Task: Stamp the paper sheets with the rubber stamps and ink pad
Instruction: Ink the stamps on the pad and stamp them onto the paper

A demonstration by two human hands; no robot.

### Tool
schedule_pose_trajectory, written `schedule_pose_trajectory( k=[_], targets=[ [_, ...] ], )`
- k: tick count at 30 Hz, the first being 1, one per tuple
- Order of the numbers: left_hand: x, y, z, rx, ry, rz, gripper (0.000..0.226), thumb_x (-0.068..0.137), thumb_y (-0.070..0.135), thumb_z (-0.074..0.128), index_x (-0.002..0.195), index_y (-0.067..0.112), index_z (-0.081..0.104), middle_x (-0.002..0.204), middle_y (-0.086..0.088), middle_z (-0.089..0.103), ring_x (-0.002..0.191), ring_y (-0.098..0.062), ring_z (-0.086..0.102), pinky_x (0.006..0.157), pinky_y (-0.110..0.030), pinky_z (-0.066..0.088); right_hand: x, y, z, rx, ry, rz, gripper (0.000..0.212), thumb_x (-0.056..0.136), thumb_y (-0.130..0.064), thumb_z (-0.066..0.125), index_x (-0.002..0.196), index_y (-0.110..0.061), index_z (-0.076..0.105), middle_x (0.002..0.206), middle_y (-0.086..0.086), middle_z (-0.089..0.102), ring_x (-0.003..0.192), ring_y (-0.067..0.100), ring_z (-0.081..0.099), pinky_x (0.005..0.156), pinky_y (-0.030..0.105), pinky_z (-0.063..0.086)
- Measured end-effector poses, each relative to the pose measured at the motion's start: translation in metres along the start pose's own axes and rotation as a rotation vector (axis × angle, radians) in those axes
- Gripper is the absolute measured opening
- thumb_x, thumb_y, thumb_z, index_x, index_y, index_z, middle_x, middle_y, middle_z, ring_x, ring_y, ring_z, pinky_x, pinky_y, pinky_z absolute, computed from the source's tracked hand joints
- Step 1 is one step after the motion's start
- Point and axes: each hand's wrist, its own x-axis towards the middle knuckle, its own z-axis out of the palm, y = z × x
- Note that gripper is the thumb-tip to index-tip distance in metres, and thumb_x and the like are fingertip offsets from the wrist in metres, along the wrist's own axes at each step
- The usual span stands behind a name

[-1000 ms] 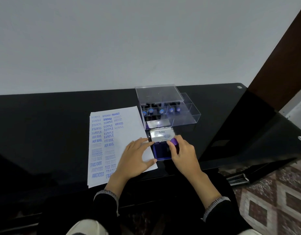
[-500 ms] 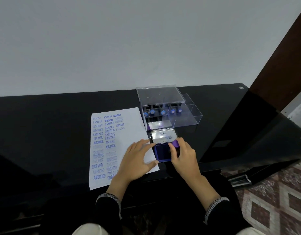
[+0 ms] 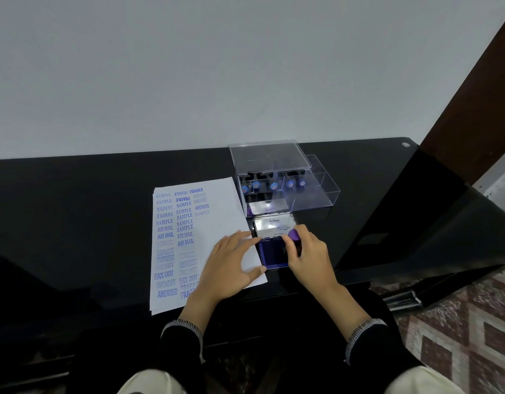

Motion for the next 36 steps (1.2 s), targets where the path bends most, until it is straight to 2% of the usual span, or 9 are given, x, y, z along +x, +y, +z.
schedule_pose_trajectory(
  k=[2,7,12,18,22,24,29,33,36],
  targets=[
    [0.000,0.000,-0.001,-0.001,-0.002,-0.004,0.071,0.083,0.071,0.044,0.146,0.041,0.032,0.156,0.015,0.024,0.146,-0.005,0.012,0.114,-0.021,-0.004,-0.005,0.000,0.001,0.005,0.016,0.006,0.010,0.094,-0.020,0.057,0.097,-0.012,0.054,0.079,-0.004,0.053,0.065,0.012,0.051,0.057,0.007,0.033],
    [0.000,0.001,0.000,0.001,-0.004,0.001,0.078,0.076,0.076,0.031,0.146,0.042,0.032,0.156,0.016,0.024,0.146,-0.004,0.012,0.113,-0.018,-0.007,-0.018,-0.002,0.003,0.020,0.056,0.006,0.016,0.094,-0.025,0.056,0.101,-0.010,0.054,0.083,0.001,0.055,0.069,0.012,0.053,0.059,0.013,0.041],
    [0.000,0.000,0.000,0.009,-0.003,-0.003,0.075,0.078,0.075,0.034,0.146,0.043,0.031,0.156,0.016,0.024,0.146,-0.004,0.012,0.113,-0.018,-0.007,-0.015,-0.002,0.002,0.034,0.038,0.010,0.012,0.094,-0.021,0.057,0.099,-0.011,0.054,0.081,0.000,0.055,0.067,0.013,0.053,0.058,0.012,0.040],
    [0.000,0.000,0.000,0.010,0.004,-0.004,0.076,0.077,0.076,0.032,0.146,0.043,0.031,0.156,0.017,0.024,0.146,-0.004,0.012,0.113,-0.019,-0.006,0.005,0.002,-0.003,0.069,-0.044,-0.023,0.009,0.096,-0.023,0.054,0.090,-0.017,0.049,0.073,-0.005,0.054,0.063,0.011,0.053,0.056,0.023,0.043],
    [0.000,0.001,0.000,0.024,0.015,-0.009,0.067,0.087,0.068,0.047,0.146,0.043,0.030,0.156,0.017,0.024,0.146,-0.004,0.012,0.115,-0.021,-0.004,0.012,0.006,-0.005,0.067,-0.102,-0.025,0.014,0.096,-0.030,0.050,0.089,-0.019,0.048,0.073,-0.003,0.057,0.066,0.013,0.058,0.058,0.033,0.051],
    [0.000,0.003,0.001,0.036,0.036,-0.016,0.065,0.087,0.068,0.048,0.146,0.044,0.031,0.154,0.016,0.026,0.145,-0.004,0.014,0.116,-0.023,-0.001,0.015,0.007,-0.008,0.063,-0.118,-0.022,0.013,0.097,-0.030,0.050,0.089,-0.019,0.047,0.074,-0.003,0.057,0.066,0.013,0.057,0.059,0.035,0.051],
    [0.000,0.007,-0.001,0.052,0.053,-0.030,0.065,0.087,0.069,0.047,0.145,0.045,0.031,0.153,0.015,0.028,0.144,-0.006,0.017,0.118,-0.027,0.003,0.017,0.006,-0.013,0.051,-0.158,-0.014,0.013,0.098,-0.031,0.049,0.094,-0.019,0.048,0.074,-0.005,0.055,0.066,0.012,0.055,0.060,0.036,0.050],
    [-0.001,0.009,-0.003,0.043,0.052,-0.039,0.065,0.086,0.069,0.048,0.145,0.045,0.033,0.153,0.015,0.028,0.144,-0.007,0.018,0.118,-0.028,0.007,0.014,0.003,-0.016,0.034,-0.201,-0.004,0.019,0.100,-0.033,0.042,0.112,-0.021,0.049,0.088,-0.004,0.059,0.081,0.013,0.057,0.069,0.032,0.052],
    [-0.001,0.009,-0.003,0.036,0.048,-0.040,0.065,0.086,0.069,0.049,0.144,0.045,0.033,0.153,0.015,0.028,0.143,-0.006,0.018,0.118,-0.029,0.008,0.012,-0.002,-0.017,-0.034,-0.220,-0.006,0.017,0.101,-0.035,0.035,0.100,-0.021,0.045,0.087,-0.003,0.057,0.081,0.014,0.054,0.066,0.033,0.051]
  ],
)
